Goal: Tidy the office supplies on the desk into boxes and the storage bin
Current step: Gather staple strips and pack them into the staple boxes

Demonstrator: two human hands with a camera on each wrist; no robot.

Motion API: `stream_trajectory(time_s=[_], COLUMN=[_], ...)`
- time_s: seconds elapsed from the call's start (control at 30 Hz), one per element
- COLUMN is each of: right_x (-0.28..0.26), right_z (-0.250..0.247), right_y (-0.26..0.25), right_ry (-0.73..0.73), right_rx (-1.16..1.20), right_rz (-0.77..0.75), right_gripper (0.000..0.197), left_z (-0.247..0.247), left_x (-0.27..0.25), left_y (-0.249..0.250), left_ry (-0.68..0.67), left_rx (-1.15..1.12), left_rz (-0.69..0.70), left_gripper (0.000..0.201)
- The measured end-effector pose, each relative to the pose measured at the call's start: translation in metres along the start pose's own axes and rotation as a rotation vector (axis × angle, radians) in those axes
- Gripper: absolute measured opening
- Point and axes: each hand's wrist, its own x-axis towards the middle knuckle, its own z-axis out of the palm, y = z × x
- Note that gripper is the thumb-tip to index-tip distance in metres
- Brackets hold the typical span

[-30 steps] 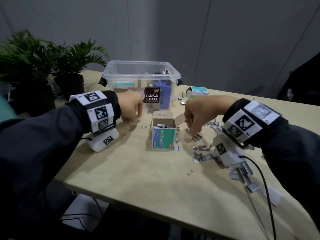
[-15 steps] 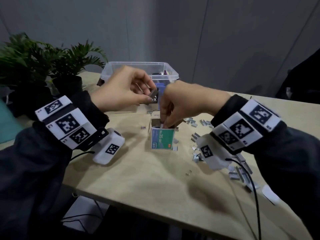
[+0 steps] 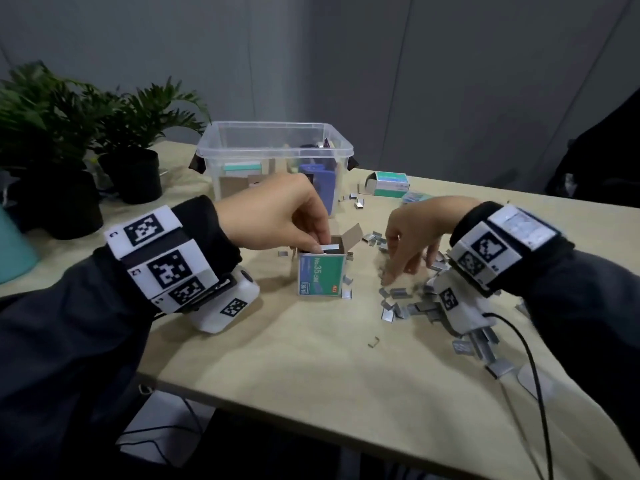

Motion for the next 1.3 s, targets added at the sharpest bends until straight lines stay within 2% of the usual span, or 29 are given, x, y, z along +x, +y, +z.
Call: stream_trajectory(time_s=[0.17, 0.4, 0.5, 0.6, 0.73, 0.8, 0.87, 0.93, 1.07, 1.3], right_x=[0.003, 0.001, -0.004, -0.02, -0.056, -0.068, -0.07, -0.063, -0.047, -0.052], right_z=[0.004, 0.007, 0.002, -0.016, -0.048, -0.05, -0.041, -0.028, -0.017, -0.019], right_y=[-0.013, -0.02, -0.015, -0.01, -0.019, -0.036, -0.057, -0.073, -0.08, -0.068], right_ry=[0.027, 0.058, 0.079, 0.228, 0.518, 0.587, 0.569, 0.534, 0.498, 0.458], right_rx=[-0.021, -0.125, -0.102, -0.104, -0.04, -0.012, -0.066, -0.155, -0.291, -0.096], right_rz=[-0.037, -0.059, -0.06, -0.082, -0.239, -0.364, -0.437, -0.44, -0.399, -0.53], right_gripper=[0.031, 0.032, 0.032, 0.021, 0.019, 0.018, 0.02, 0.021, 0.016, 0.014], left_z=[-0.003, -0.002, -0.006, -0.016, -0.026, -0.027, -0.026, -0.021, -0.013, -0.007], left_x=[-0.003, -0.002, -0.002, -0.007, -0.014, -0.016, -0.017, -0.016, -0.01, -0.009], left_y=[0.003, 0.012, 0.013, 0.011, 0.002, -0.002, -0.004, -0.004, -0.005, -0.011], left_ry=[-0.014, -0.001, -0.078, -0.113, 0.111, 0.115, 0.035, -0.031, -0.03, 0.004], left_rx=[0.111, 0.344, 0.286, 0.145, 0.046, 0.025, 0.003, 0.006, 0.038, 0.008], left_rz=[-0.042, -0.087, -0.05, -0.04, -0.073, -0.128, -0.184, -0.2, -0.186, -0.203], left_gripper=[0.007, 0.006, 0.003, 0.008, 0.015, 0.027, 0.039, 0.042, 0.039, 0.038])
